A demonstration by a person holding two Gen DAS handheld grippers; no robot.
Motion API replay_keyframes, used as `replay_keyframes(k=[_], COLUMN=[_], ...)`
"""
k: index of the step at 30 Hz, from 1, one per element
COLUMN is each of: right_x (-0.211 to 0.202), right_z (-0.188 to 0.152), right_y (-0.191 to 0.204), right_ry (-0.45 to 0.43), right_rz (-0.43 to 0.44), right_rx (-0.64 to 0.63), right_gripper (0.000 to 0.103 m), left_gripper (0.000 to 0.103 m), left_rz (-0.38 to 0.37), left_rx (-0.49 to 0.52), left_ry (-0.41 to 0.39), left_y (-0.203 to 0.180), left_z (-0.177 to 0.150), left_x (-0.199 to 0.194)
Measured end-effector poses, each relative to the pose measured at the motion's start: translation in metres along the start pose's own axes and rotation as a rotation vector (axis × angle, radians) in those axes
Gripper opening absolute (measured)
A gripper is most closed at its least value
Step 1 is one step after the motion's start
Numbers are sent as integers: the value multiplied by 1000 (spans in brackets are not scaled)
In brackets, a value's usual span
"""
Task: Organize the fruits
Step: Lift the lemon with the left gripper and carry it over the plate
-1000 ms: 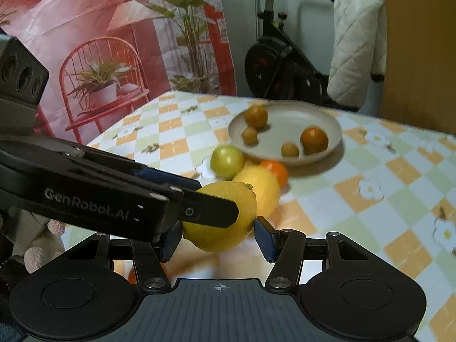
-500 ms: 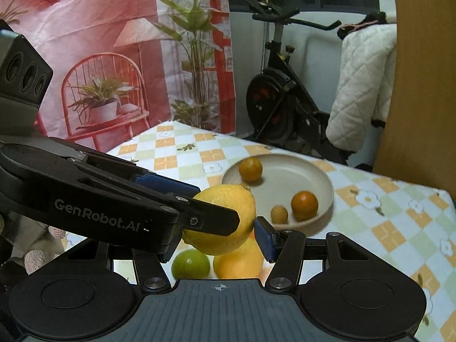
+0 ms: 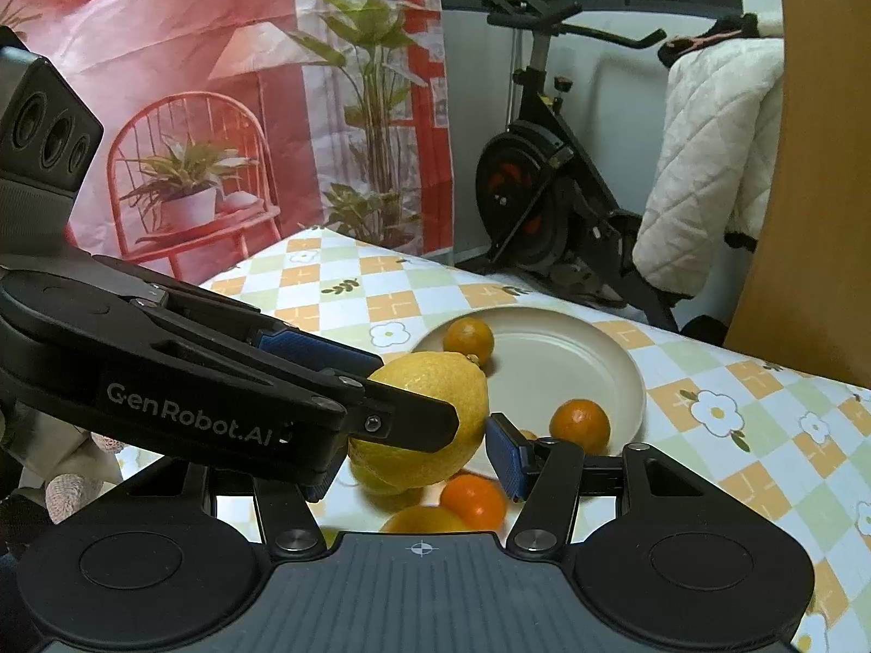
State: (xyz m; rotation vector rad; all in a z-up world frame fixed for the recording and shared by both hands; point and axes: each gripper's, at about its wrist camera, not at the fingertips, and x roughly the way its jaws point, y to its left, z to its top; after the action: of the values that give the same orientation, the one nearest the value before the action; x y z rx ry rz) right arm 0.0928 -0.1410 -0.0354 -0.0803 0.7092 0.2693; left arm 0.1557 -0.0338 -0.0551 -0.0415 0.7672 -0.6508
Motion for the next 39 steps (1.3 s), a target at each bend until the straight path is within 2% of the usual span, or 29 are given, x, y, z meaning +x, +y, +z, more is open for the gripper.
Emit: replay_keyframes(k=[13,19,28,34,39], right_x=[80,105,123,130,123], right_z=[18,23,24,26,28], right_y=[-48,-59,-68,-69,-68], right_ry=[73,99,129,130,110], right_rz=[15,19,18,6,-28], right_rx=[8,4,3,5,4], right_gripper=[52,52,52,52,52], left_gripper=[54,54,54,54,58], left_rz=[22,26,29,39,49], left_rx=[-25,-37,-54,-59,-49], left_ry=[70,93,106,99,73], left_y=[39,49,54,53,49], left_z=[30,36,37,38,43], left_x=[70,87,99,99,90])
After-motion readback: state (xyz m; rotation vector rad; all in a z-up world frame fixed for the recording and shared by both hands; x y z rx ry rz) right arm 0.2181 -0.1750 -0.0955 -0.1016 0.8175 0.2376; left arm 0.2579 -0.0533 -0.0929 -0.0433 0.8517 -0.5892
